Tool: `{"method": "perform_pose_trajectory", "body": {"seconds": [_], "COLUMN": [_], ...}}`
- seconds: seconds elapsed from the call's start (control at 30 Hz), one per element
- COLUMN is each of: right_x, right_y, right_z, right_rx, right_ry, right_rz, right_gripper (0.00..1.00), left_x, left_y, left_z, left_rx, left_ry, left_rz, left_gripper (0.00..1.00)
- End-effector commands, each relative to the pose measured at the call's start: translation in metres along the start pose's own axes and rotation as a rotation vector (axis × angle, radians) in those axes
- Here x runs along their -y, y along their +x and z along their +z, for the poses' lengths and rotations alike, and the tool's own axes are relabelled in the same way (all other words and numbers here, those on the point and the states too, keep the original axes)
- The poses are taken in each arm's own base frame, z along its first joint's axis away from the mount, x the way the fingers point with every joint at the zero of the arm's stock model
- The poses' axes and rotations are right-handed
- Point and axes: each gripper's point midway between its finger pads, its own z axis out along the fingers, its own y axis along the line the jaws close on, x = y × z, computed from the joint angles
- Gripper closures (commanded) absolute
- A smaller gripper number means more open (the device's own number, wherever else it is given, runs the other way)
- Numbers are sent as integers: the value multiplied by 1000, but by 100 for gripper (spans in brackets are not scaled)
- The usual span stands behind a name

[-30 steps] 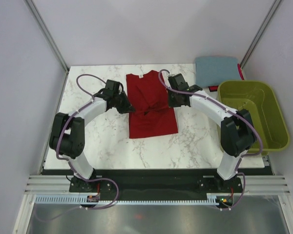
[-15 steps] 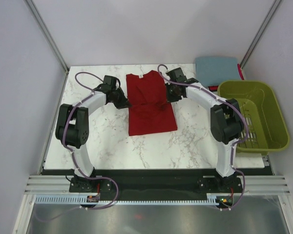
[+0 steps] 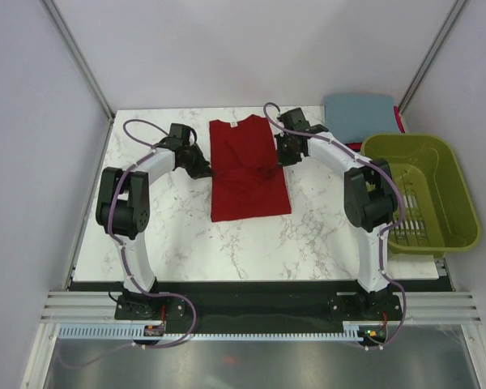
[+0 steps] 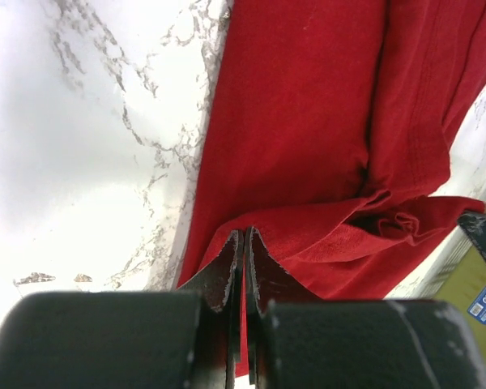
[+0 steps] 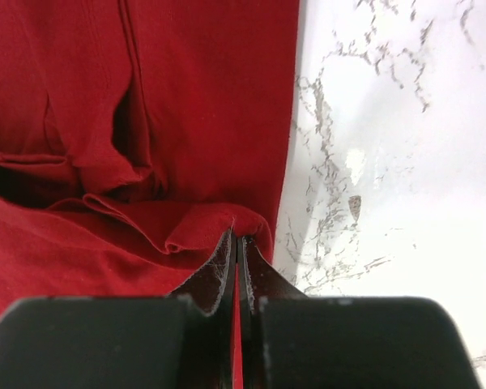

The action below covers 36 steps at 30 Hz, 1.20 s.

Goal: Fold and stack the t-shirts
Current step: Fold the tshirt

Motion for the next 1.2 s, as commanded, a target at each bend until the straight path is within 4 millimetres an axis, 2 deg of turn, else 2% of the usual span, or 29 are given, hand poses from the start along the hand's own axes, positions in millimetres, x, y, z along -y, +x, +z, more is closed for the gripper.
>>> {"method": "perform_pose_trajectory", "body": {"seconds": [0.0,0.07,0.23,0.37,0.5,0.63,0.7,0.73,0.77,0.8,0.87,0.93,1.0,1.03,1.07,1.13,1.17], "right_x": [-3,-3,-8,-10,-11,-7,-4,-3,-5,-6,-8,-7,-3,-5,-2,-4,-1], "right_y": [-20,-20,-22,-27,-34,-30,-33,-33,-37,-39,-46,-48,-37,-37,-22,-15,1], "right_z": [-2,-4,-17,-23,-19,-6,-4,-1,-3,-5,-13,-26,-29,-39,-36,-43,-38], "right_rx": [40,36,43,63,90,71,78,77,84,88,104,113,93,103,69,69,40], "right_ry": [-16,-20,-44,-52,-55,-42,-31,-29,-35,-38,-38,-27,-10,-18,-13,-23,-19], "right_rz": [-2,-5,2,1,18,24,27,30,27,29,25,27,39,42,47,59,62], "right_gripper": [96,100,100,100,100,100,94,91,86,83,74,70,68,67,68,72,76], "left_x": [4,4,14,16,8,-1,-3,0,1,2,-4,-9,-17,-14,-9,6,14], "left_y": [-13,-13,-17,-24,-25,-25,-24,-27,-27,-31,-45,-57,-58,-52,-48,-21,-8], "left_z": [0,-2,-18,-24,-15,-5,-2,-3,-4,-8,-18,-35,-45,-53,-53,-49,-48], "left_rx": [25,29,59,96,94,87,79,80,78,93,150,207,222,221,220,147,106], "left_ry": [15,13,40,28,-1,-27,-31,-21,-17,-21,-68,-118,-160,-146,-120,-42,5], "left_rz": [38,35,41,41,25,8,9,18,35,47,112,152,201,209,220,262,284], "left_gripper": [98,98,98,98,98,98,98,93,87,75,71,67,67,67,68,69,69]}}
